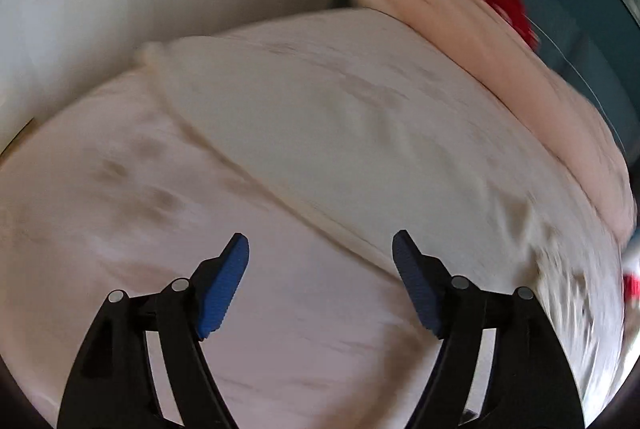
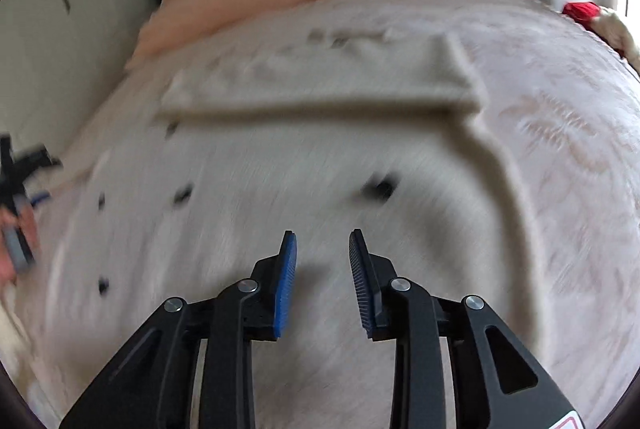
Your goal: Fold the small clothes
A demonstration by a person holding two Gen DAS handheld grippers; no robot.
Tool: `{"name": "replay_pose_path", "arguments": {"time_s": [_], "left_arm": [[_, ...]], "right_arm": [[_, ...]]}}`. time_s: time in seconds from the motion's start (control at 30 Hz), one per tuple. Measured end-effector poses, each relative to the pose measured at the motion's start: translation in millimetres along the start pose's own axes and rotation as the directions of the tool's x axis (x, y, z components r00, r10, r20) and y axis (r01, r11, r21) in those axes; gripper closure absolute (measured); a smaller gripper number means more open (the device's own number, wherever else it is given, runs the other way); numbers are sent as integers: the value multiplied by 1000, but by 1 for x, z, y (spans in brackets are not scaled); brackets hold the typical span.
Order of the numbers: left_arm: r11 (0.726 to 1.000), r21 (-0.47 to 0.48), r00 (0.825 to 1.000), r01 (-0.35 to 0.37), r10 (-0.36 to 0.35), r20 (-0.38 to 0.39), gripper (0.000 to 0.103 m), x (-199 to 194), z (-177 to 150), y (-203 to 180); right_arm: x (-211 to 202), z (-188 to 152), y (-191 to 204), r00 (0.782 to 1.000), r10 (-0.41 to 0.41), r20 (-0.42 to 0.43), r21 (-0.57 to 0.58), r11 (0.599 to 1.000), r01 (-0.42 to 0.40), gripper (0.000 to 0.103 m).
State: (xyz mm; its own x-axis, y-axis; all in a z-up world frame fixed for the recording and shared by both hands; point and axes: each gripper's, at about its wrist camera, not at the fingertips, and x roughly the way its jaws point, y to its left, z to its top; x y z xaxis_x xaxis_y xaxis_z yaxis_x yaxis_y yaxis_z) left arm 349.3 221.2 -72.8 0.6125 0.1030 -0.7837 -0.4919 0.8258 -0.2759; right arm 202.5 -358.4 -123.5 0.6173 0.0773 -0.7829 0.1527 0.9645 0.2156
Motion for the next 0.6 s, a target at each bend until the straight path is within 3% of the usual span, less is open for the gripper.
{"name": "replay_pose_path", "arguments": {"time_s": [0.07, 0.13, 0.17, 0.2, 0.3, 0.33, 0.4, 0.43, 0.47, 0.5, 0.53, 0.57, 0.6], "left_arm": [[1000, 0, 1000, 14, -14, 14, 31, -11, 6, -1], [995, 15, 995, 95, -95, -22, 24, -14, 0, -25], [989, 10, 988, 146, -145, -52, 22, -10, -8, -43], [974, 0, 969, 228, -227, -98, 19, -6, -19, -72], [937, 7, 916, 350, -341, -212, 13, 15, -45, -138], [930, 27, 898, 368, -348, -269, 13, 31, -61, -176], [935, 42, 884, 353, -318, -342, 13, 62, -84, -221], [941, 37, 881, 337, -301, -365, 14, 75, -91, -232], [955, 36, 892, 296, -262, -368, 14, 87, -98, -245], [966, 57, 924, 253, -224, -310, 22, 86, -100, -256], [962, 78, 934, 261, -232, -272, 59, 83, -101, -263], [957, 90, 930, 276, -242, -277, 75, 84, -100, -269], [956, 87, 927, 281, -247, -283, 83, 83, -99, -272]], "right_arm": [[10, 5, -1, 1000, 7, -7, 39, 999, -6, 73], [16, 22, -11, 999, 35, 9, 116, 993, -36, 56], [20, 35, -22, 998, 57, 33, 169, 984, -62, 55], [23, 45, -27, 997, 64, 48, 199, 977, -72, 54], [43, 77, -60, 995, 82, 53, 316, 944, -95, 53], [52, 84, -77, 994, 103, 49, 377, 919, -114, 53], [64, 91, -98, 991, 124, 40, 462, 878, -128, 52], [72, 92, -111, 989, 143, 39, 514, 846, -143, 52], [76, 92, -118, 986, 162, 50, 544, 824, -162, 54], [79, 93, -124, 983, 173, 65, 565, 806, -179, 61], [81, 97, -129, 981, 178, 80, 572, 797, -191, 88], [81, 102, -130, 979, 180, 91, 562, 803, -199, 95], [76, 109, -131, 975, 186, 123, 545, 808, -223, 95]]}}
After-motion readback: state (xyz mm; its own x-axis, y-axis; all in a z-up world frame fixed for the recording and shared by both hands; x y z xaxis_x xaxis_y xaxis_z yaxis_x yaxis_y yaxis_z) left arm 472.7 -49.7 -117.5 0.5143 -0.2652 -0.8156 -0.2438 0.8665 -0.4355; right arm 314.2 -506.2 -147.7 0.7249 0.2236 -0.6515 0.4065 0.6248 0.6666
